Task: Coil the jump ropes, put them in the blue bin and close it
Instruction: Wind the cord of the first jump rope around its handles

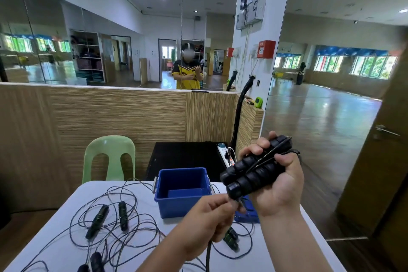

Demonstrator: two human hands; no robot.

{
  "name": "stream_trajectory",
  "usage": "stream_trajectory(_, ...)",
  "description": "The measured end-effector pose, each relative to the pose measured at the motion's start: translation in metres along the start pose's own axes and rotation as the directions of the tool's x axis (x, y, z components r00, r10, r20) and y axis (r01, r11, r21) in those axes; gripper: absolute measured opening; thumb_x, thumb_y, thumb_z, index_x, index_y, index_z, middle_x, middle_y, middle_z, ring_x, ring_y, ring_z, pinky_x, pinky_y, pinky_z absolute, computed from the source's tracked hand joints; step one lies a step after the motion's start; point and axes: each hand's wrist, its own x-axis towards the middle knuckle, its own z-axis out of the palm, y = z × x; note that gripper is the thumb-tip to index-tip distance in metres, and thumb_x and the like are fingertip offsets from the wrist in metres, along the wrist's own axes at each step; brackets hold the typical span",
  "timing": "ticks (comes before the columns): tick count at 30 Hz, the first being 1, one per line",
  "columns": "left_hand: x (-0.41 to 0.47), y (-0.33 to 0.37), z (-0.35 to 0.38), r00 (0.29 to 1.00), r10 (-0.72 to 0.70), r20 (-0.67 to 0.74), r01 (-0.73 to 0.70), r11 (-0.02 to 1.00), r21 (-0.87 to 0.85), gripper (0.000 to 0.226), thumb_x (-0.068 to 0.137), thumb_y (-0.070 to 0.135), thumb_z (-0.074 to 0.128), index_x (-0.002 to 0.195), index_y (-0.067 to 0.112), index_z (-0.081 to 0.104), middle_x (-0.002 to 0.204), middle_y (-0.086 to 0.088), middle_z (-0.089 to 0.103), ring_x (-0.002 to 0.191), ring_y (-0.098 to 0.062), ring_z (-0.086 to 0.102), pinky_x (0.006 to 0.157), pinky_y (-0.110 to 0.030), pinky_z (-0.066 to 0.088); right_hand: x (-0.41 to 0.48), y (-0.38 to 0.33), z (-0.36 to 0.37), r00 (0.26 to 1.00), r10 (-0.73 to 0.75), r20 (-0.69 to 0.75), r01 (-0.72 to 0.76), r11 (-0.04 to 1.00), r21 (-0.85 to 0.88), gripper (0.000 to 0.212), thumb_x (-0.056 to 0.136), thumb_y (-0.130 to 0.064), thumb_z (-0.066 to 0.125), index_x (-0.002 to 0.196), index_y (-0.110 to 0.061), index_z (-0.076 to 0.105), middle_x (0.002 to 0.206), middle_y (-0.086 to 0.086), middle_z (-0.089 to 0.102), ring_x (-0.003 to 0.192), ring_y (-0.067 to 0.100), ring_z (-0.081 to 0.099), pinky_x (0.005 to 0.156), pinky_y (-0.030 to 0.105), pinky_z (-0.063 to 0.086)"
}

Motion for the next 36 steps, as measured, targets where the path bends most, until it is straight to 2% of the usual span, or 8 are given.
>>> stream_trajectory(7,0.016,0.020,-0.032,0.996,-0.068,-0.059,0.085,0.929,0.359,0.020,0.100,0.033,0.065,0.089,0.017,0.072,0.075,-0.007,0.054,0.068,-0.020,0.046,0.072,-0.028,0.044,-0.017,0.005,-0.012,0.988,0.046,-0.146,-0.044,0.999,0.017,0.038,0.061,-0.011,0.075,0.096,-0.019,0.061,0.080,-0.004,0.051,0.066,0.011,0.052,0.074,0.029,0.053)
stream_trajectory(12,0.021,0.057,-0.041,0.989,-0.088,-0.119,0.145,0.746,0.650,0.032,0.100,0.039,0.063,0.082,0.014,0.072,0.053,0.013,0.041,0.048,-0.006,0.031,0.047,-0.021,0.027,-0.028,0.000,-0.032,0.980,0.057,-0.190,-0.091,0.980,-0.176,0.027,0.078,-0.014,0.072,0.100,-0.019,0.056,0.079,-0.001,0.050,0.067,0.013,0.053,0.074,0.033,0.055)
stream_trajectory(14,0.025,0.070,-0.034,0.986,-0.083,-0.146,0.160,0.724,0.670,0.033,0.099,0.040,0.065,0.077,0.015,0.070,0.051,0.012,0.040,0.046,-0.007,0.031,0.046,-0.020,0.028,-0.029,0.001,-0.038,0.977,0.042,-0.207,-0.095,0.963,-0.252,0.039,0.072,-0.011,0.081,0.102,-0.019,0.057,0.079,0.001,0.052,0.068,0.015,0.054,0.075,0.035,0.056)
stream_trajectory(22,0.035,0.080,0.004,0.942,-0.048,-0.332,0.262,0.723,0.640,0.051,0.100,0.020,0.052,0.051,0.023,0.065,0.073,-0.008,0.062,0.065,-0.020,0.044,0.062,-0.034,0.033,-0.025,0.004,-0.046,0.972,-0.048,-0.230,-0.053,0.909,-0.413,0.017,0.093,-0.005,0.059,0.103,-0.018,0.060,0.077,0.009,0.053,0.075,0.026,0.058,0.079,0.053,0.049)
stream_trajectory(25,0.026,0.077,0.018,0.938,0.040,-0.344,0.226,0.682,0.695,0.040,0.101,0.018,0.047,0.068,0.011,0.067,0.069,-0.002,0.062,0.066,-0.018,0.052,0.064,-0.036,0.043,-0.023,0.007,-0.050,0.953,-0.134,-0.273,-0.003,0.893,-0.450,0.014,0.098,-0.005,0.057,0.104,-0.016,0.061,0.080,0.012,0.056,0.084,0.033,0.059,0.086,0.056,0.051)
stream_trajectory(28,0.016,0.058,0.032,0.913,0.079,-0.401,0.193,0.781,0.593,0.032,0.094,0.029,0.046,0.078,0.013,0.069,0.066,0.000,0.061,0.066,-0.020,0.055,0.070,-0.043,0.054,-0.018,0.010,-0.042,0.916,-0.236,-0.323,0.053,0.872,-0.488,0.018,0.099,-0.004,0.057,0.094,-0.020,0.064,0.080,0.009,0.060,0.082,0.027,0.067,0.080,0.049,0.056)
stream_trajectory(32,0.005,0.026,0.048,0.871,0.150,-0.467,0.118,0.860,0.497,0.032,0.101,0.022,0.051,0.076,0.025,0.070,0.058,0.005,0.057,0.059,-0.010,0.050,0.063,-0.032,0.042,-0.010,0.017,-0.035,0.874,-0.297,-0.384,0.107,0.890,-0.444,0.008,0.098,-0.005,0.058,0.100,-0.012,0.056,0.077,0.003,0.060,0.073,0.016,0.064,0.090,0.041,0.055)
stream_trajectory(36,-0.004,0.010,0.053,0.891,0.135,-0.433,0.070,0.902,0.425,0.041,0.106,0.024,0.052,0.068,0.019,0.066,0.052,0.003,0.047,0.049,-0.009,0.043,0.049,-0.019,0.038,-0.009,0.023,-0.037,0.866,-0.254,-0.431,0.094,0.929,-0.359,0.022,0.089,-0.025,0.070,0.099,-0.011,0.056,0.091,0.004,0.061,0.086,0.017,0.068,0.085,0.033,0.059)
